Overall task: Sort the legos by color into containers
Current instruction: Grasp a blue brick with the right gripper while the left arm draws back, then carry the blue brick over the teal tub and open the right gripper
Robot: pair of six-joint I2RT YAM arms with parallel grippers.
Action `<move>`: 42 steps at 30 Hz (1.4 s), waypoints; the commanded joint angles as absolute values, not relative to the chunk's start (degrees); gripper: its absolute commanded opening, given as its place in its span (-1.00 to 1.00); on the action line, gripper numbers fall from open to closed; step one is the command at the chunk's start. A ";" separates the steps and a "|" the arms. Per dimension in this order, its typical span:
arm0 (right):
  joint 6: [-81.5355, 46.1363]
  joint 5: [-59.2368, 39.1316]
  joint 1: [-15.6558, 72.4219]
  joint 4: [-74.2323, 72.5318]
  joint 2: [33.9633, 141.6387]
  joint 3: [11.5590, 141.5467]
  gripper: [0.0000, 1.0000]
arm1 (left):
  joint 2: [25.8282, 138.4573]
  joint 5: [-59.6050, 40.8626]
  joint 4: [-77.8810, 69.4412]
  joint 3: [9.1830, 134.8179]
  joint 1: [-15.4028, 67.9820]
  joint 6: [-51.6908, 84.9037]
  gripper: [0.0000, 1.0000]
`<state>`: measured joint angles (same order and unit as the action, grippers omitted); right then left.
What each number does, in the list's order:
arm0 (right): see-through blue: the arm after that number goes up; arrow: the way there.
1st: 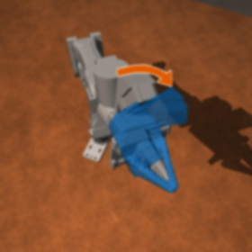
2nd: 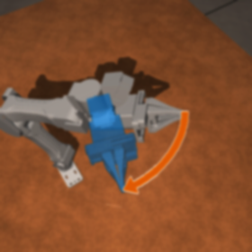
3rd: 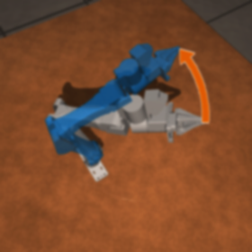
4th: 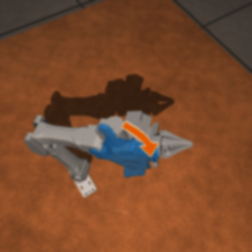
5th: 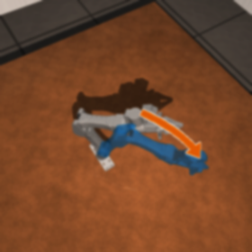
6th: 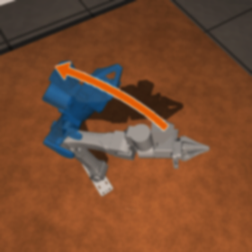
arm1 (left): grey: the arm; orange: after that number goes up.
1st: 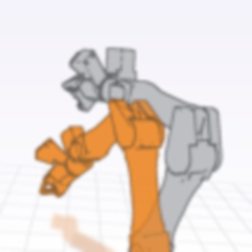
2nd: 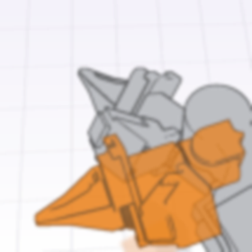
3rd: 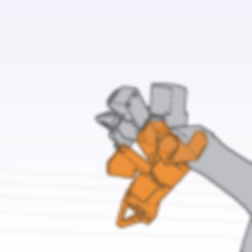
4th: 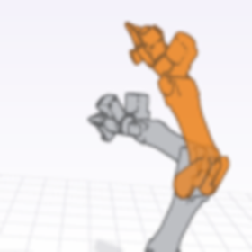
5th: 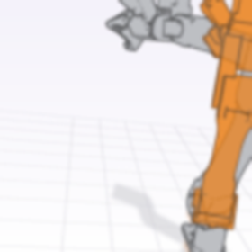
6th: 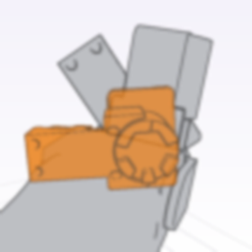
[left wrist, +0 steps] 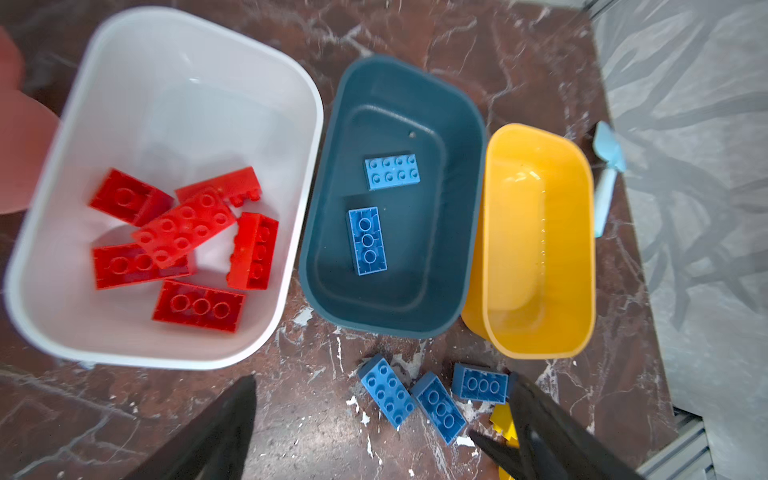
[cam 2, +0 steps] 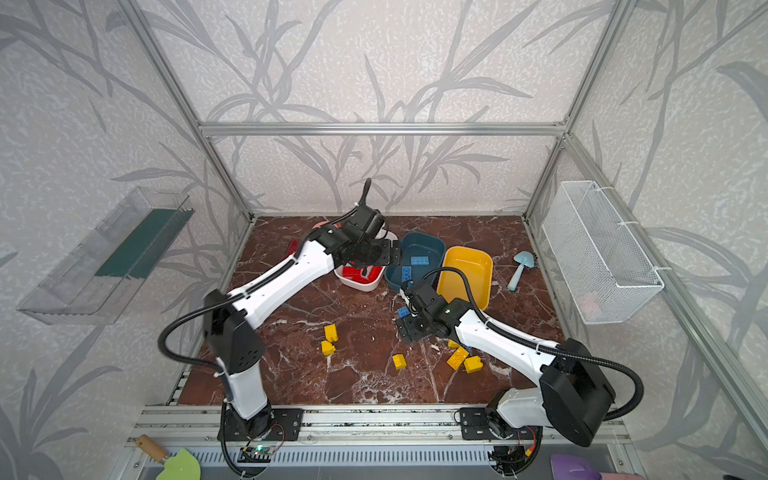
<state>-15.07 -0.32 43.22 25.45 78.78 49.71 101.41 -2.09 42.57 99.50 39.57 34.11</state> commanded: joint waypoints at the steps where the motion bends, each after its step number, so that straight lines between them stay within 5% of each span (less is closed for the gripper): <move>1: -13.75 -0.63 43.38 23.10 82.67 53.55 0.74 | 93.29 1.76 38.98 89.27 39.29 35.17 0.95; 18: -13.54 1.80 43.34 26.85 102.12 63.68 0.49 | 59.32 11.20 31.58 52.99 39.38 31.73 0.98; 26: -14.15 1.41 43.42 26.56 104.08 63.60 0.24 | 56.85 10.50 32.17 49.57 39.40 28.99 0.98; 36: -14.00 1.33 43.47 31.66 100.00 68.17 -0.33 | 55.51 2.68 32.98 48.98 39.38 27.11 0.94; 42: -14.20 1.54 42.78 33.37 95.02 73.05 -0.36 | 54.05 -0.03 32.06 46.54 39.55 27.28 0.93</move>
<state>-13.87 1.06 43.16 31.33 98.59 70.17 55.00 2.35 32.82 47.81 39.55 28.29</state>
